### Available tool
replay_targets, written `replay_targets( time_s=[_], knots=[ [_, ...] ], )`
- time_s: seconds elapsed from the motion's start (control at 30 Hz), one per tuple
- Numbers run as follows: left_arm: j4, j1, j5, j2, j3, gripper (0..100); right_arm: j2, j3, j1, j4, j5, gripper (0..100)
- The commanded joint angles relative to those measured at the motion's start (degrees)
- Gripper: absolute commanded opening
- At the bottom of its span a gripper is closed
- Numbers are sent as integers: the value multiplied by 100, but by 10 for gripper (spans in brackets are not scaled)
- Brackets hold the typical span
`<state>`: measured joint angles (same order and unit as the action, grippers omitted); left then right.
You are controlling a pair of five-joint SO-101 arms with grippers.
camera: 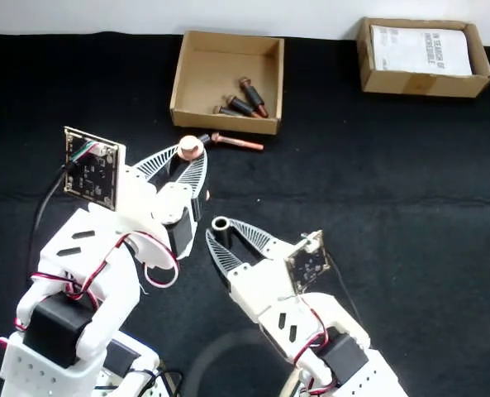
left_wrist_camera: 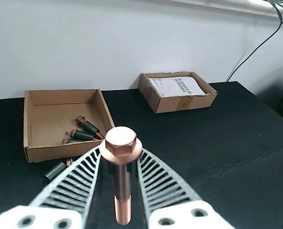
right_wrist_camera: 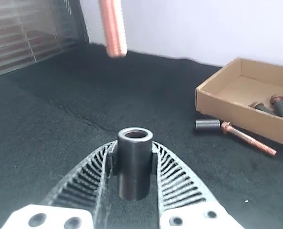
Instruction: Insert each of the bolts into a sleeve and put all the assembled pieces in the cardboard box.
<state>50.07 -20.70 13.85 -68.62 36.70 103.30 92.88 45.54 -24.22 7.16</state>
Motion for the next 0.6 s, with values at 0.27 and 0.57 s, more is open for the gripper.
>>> replay_targets(
  time_s=[0.27, 0.57],
  knots=[
    [-185, -356, 88, 418, 31, 9, 163, -4, -356, -13, 44, 7],
    [-167, -514, 88, 655, 57, 9, 163, -4, -356, 4, 44, 7]
  ],
)
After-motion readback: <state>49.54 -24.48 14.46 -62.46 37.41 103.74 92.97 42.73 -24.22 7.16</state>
